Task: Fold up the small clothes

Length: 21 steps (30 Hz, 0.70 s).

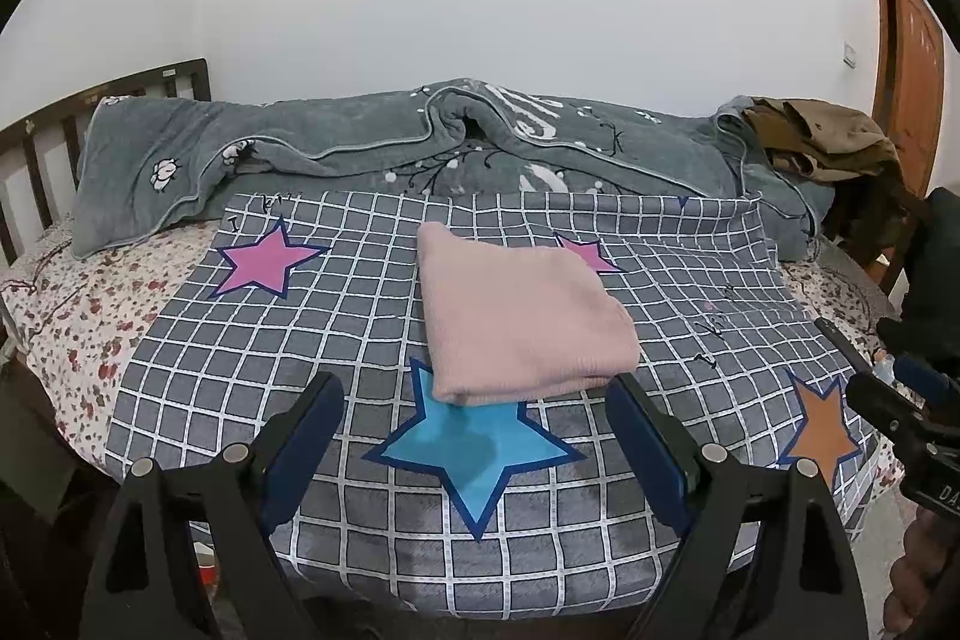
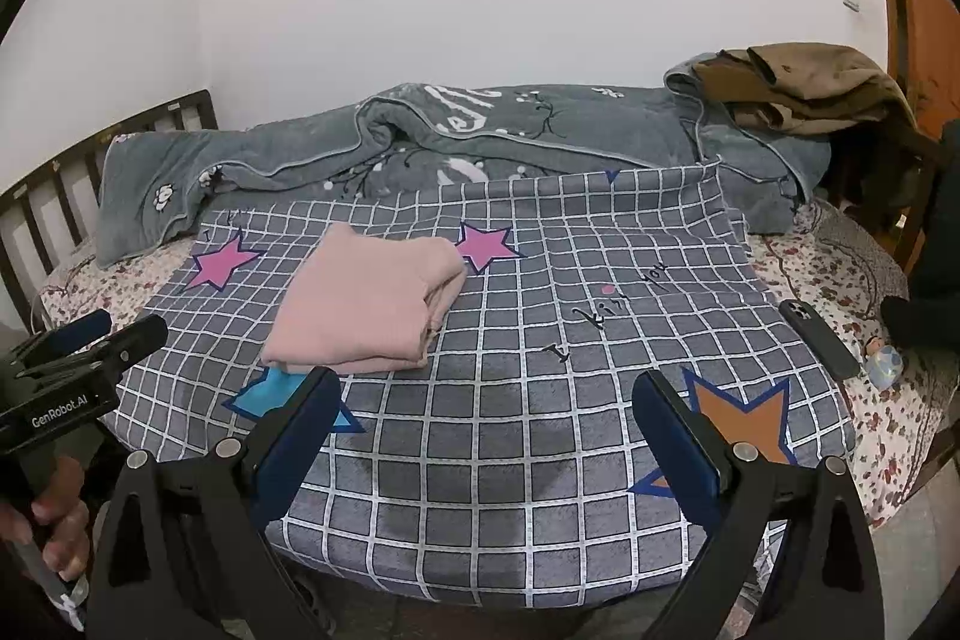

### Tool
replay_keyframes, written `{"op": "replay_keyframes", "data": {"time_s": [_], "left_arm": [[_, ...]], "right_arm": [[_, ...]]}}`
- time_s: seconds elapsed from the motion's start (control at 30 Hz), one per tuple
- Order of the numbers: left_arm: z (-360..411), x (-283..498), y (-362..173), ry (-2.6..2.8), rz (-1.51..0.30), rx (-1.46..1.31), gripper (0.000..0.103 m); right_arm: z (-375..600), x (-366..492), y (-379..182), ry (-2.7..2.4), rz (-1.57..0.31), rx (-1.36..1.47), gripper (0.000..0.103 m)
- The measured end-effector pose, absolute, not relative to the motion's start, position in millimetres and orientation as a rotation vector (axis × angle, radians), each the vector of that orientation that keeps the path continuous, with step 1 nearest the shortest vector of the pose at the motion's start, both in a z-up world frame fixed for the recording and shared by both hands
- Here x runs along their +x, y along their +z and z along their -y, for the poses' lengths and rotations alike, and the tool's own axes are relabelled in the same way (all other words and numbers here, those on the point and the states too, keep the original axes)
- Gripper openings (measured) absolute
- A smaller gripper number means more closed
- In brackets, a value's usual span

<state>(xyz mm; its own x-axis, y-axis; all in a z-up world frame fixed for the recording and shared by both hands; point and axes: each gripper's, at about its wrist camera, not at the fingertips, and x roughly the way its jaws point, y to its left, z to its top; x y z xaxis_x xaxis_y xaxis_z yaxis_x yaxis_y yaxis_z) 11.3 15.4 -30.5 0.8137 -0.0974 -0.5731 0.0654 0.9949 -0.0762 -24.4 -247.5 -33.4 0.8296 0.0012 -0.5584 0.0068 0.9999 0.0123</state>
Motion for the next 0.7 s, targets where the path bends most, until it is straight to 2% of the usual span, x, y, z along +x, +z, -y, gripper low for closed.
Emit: {"op": "replay_keyframes", "data": {"time_s": [0.7], "left_arm": [[-17.2,11.6,-28.6,-0.08,-0.61,-0.052,0.089]], "right_arm": [[247.0,-25.0,-34.8,0.0,-0.594,0.019,0.096]]}}
